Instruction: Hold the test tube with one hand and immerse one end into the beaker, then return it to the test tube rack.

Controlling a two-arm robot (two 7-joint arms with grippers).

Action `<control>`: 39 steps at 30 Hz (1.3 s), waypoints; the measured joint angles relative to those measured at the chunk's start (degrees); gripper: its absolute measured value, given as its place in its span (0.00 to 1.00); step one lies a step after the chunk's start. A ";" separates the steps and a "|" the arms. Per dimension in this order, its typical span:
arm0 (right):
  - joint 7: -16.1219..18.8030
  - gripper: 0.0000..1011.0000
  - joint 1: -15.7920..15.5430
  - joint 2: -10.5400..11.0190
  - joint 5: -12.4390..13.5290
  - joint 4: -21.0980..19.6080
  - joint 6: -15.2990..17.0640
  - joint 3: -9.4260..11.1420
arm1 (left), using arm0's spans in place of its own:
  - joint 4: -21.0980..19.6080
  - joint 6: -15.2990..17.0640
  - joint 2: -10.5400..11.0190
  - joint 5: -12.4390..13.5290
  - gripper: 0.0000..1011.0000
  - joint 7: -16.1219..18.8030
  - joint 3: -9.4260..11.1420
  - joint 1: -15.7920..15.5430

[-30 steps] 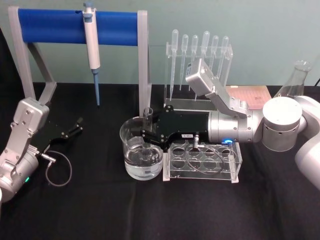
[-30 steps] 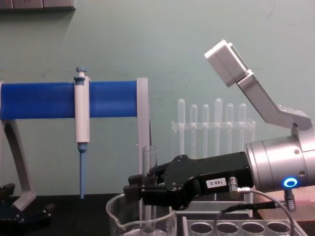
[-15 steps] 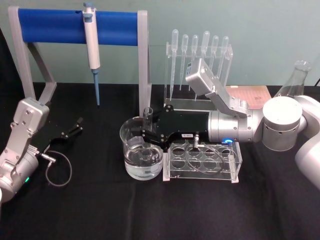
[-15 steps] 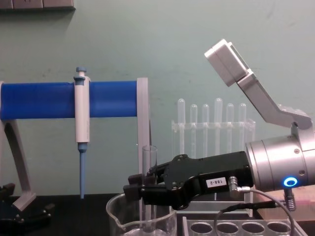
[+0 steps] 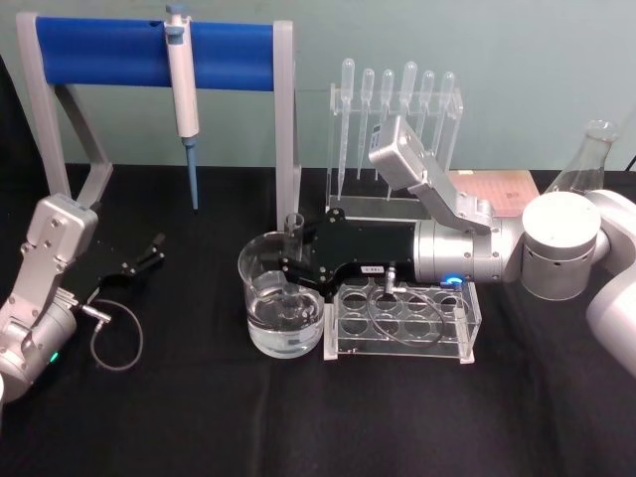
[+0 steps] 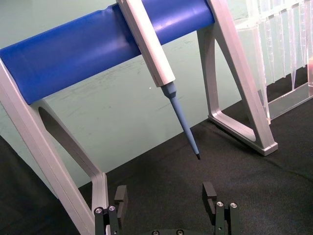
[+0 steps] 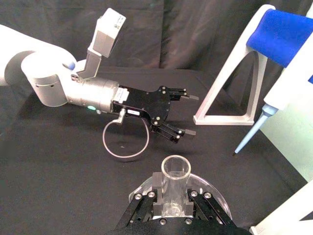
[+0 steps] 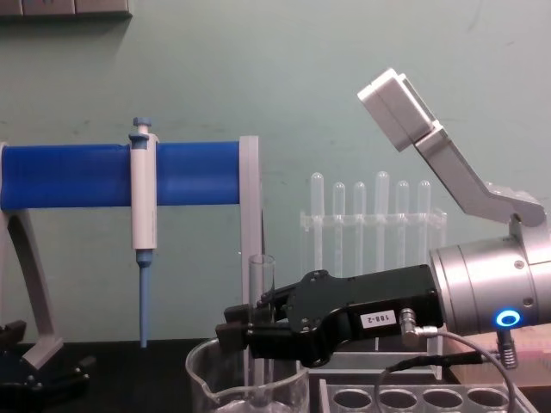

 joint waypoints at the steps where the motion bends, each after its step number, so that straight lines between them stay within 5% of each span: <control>1: 0.00 0.22 0.00 0.00 0.00 0.00 0.00 0.00 | 0.00 0.00 0.00 0.00 0.99 0.00 0.00 0.00; 39: 0.00 0.22 0.00 0.00 0.00 0.00 0.00 0.00 | 0.00 0.00 0.00 0.00 0.99 0.00 0.00 0.00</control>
